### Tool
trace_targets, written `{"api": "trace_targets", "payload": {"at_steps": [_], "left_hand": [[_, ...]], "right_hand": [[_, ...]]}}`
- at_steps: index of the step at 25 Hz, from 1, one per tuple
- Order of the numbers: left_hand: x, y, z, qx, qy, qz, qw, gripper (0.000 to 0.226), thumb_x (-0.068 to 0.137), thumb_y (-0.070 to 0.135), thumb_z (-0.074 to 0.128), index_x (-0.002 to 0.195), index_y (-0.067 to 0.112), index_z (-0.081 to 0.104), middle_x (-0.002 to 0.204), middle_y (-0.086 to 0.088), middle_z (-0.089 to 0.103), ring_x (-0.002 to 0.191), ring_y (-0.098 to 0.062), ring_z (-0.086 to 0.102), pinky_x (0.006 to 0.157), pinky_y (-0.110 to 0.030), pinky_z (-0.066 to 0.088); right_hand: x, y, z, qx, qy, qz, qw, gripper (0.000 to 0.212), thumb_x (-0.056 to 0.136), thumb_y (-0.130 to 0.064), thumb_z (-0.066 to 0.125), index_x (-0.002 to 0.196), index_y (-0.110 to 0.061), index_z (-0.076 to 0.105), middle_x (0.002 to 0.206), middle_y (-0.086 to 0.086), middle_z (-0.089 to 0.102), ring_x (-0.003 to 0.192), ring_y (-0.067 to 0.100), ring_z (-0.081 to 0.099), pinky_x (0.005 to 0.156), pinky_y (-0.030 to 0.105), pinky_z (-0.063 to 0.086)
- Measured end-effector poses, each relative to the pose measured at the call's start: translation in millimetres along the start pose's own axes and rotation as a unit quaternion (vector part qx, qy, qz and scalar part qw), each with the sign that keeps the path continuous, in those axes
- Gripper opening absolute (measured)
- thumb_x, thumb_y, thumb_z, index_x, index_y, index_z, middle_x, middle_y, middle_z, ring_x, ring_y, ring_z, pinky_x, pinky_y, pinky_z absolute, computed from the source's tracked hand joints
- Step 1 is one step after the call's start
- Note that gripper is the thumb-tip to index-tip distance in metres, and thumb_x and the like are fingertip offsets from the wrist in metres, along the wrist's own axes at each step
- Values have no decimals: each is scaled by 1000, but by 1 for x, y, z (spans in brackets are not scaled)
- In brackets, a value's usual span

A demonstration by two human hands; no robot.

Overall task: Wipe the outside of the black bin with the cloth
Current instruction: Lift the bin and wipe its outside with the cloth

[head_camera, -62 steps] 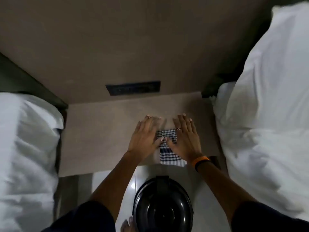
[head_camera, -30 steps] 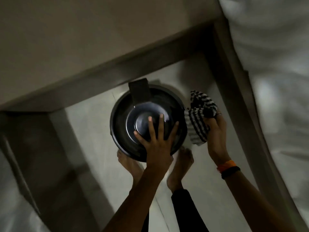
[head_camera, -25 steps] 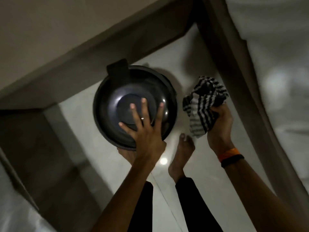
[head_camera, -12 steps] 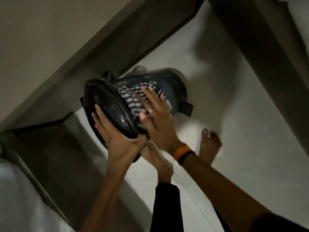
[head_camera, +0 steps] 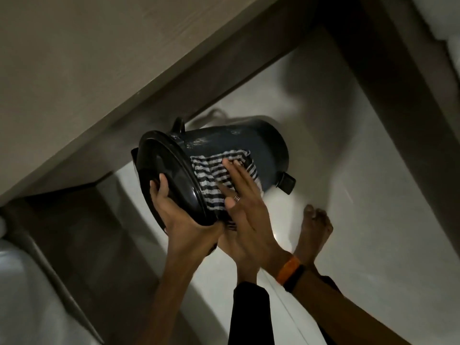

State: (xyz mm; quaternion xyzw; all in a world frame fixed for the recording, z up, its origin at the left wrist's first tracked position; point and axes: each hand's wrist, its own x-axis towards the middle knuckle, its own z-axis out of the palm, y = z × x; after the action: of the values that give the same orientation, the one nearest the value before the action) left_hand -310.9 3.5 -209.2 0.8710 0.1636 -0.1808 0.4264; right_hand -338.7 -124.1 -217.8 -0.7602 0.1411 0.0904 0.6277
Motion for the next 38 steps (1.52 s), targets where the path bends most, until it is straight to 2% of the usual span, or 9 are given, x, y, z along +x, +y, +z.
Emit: {"api": "trace_targets", "payload": {"at_steps": [4,8,11,15,19,26,31,34,38], "left_hand": [[17,-2,-16,-83,46,-52,994,114,49,63,91,137,22,32,153,-12,32,142,-20,42,117,-44,43],[25,15,-24,-70,19,-73,995,93,54,48,97,123,37,35,143,-4,31,126,-7,46,108,-38,51],[4,24,-20,-7,-40,-61,997,131,56,25,100,150,52,13,160,-3,10,139,-10,28,113,-36,38],[-24,8,-15,70,-94,-21,993,143,45,62,86,142,71,-18,170,9,-21,155,-11,-10,124,-61,19],[-37,-10,-13,72,-85,-5,994,139,48,54,84,150,61,-10,169,17,-18,159,-16,-12,123,-67,18],[-56,-7,5,126,-49,9,991,136,52,65,78,158,42,-4,173,-11,-5,159,-33,-5,114,-76,29],[-60,-28,7,98,-53,-8,994,138,47,54,80,155,58,-6,170,11,-15,158,-41,8,101,-78,43],[-62,-24,10,88,-38,17,995,133,48,56,78,155,57,-1,168,12,-13,159,-34,3,107,-76,38],[-85,-29,25,104,17,50,993,118,61,54,73,158,23,14,170,-22,4,158,-40,5,114,-76,31]], "right_hand": [[74,74,-31,-135,88,81,984,53,98,-37,26,143,-23,50,156,12,47,150,28,35,127,59,16],[119,90,-59,-94,57,222,969,56,95,-36,26,141,-21,54,159,7,44,152,25,31,129,51,9],[100,20,-34,-29,-23,129,991,55,93,-30,36,142,-13,54,158,9,45,150,24,35,130,43,17],[59,12,-14,-152,-108,-35,982,57,96,-33,29,148,-16,46,159,6,44,152,19,31,129,39,10],[111,52,-38,-193,-41,156,968,52,95,-33,28,120,-9,67,133,17,66,127,36,57,112,41,38],[27,-3,-10,-123,-39,-8,992,43,102,-34,31,144,-31,40,156,6,48,148,11,29,128,45,11],[103,66,-46,-255,-37,182,949,50,102,-34,30,133,-8,60,143,17,58,137,35,50,117,45,37],[63,31,-24,-162,-26,95,982,44,102,-26,33,139,-14,54,153,9,50,147,19,36,124,37,18],[12,10,-8,-154,-67,-11,986,51,97,-34,28,140,-25,53,152,0,52,148,11,33,128,44,10]]}}
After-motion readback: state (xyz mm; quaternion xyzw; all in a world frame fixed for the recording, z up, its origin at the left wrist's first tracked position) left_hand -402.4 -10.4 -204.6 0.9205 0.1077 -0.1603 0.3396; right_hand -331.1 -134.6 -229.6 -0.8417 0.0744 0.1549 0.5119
